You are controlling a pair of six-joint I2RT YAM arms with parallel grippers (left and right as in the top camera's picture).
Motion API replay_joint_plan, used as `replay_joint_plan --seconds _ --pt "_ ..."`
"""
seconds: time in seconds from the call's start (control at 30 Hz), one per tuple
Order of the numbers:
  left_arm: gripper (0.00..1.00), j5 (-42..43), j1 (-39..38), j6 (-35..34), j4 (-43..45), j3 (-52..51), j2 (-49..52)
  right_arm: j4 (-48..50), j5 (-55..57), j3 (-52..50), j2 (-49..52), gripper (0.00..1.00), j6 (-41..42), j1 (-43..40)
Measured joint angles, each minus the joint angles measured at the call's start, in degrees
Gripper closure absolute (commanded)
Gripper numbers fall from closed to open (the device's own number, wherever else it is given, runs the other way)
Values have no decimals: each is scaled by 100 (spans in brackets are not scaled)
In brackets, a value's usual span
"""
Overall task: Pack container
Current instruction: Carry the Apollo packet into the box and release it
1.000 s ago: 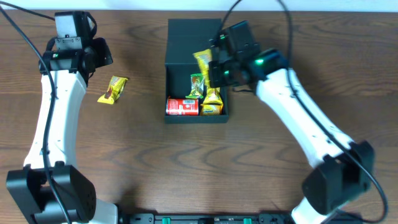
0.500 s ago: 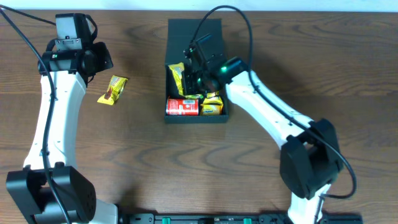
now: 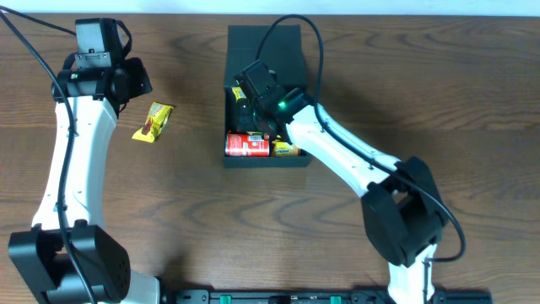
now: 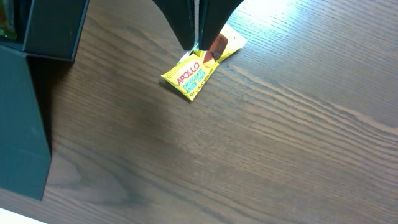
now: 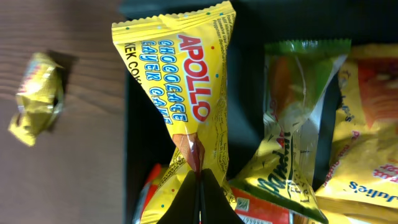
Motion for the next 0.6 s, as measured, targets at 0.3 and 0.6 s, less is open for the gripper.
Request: replay_joint_plan --seconds 0.3,0.6 --pt "94 -24 0 0 -9 0 0 -4 90 0 321 98 293 -2" --pt "94 -42 0 0 -11 0 0 -4 273 0 426 98 424 -2"
